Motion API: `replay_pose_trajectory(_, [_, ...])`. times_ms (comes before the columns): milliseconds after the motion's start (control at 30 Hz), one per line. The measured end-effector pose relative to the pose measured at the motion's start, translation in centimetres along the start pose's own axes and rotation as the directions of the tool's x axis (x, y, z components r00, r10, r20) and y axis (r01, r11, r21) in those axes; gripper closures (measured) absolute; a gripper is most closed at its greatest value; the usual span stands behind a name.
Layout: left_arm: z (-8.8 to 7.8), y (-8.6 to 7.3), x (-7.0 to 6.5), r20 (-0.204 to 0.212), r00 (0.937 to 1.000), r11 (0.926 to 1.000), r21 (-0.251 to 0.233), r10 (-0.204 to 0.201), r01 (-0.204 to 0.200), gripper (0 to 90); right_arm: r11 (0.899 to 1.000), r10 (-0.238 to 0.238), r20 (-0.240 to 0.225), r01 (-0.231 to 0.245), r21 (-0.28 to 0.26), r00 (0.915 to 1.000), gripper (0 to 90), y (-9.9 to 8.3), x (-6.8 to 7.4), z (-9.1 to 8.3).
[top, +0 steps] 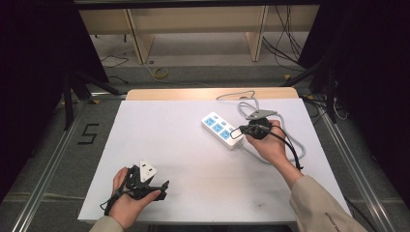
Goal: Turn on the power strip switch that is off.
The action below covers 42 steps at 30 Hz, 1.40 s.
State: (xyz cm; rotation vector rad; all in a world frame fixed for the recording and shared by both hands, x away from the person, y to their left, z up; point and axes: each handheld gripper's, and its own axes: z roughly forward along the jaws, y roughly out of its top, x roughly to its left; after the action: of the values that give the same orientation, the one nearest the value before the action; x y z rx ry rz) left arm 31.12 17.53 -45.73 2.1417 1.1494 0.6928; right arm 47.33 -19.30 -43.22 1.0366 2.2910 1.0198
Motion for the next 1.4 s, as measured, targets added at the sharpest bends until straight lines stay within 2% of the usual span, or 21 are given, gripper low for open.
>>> replay_pose_trajectory(533, [0.0, 0.0, -0.1, 0.004, 1.0000, 1.0000, -0.001, 0.007, -0.007, 12.2, 0.999, 0.025, -0.006, -0.025, 0.031, 0.9997, 90.0, 1.0, 0.0, 2.7])
replay_pose_trajectory(1400, [0.0, 0.0, -0.2, 0.011, 0.9999, 1.0000, -0.004, 0.009, -0.009, 12.5, 0.998, 0.042, 0.007, -0.042, 0.051, 0.9991, 90.0, 2.6, -0.2, 4.5])
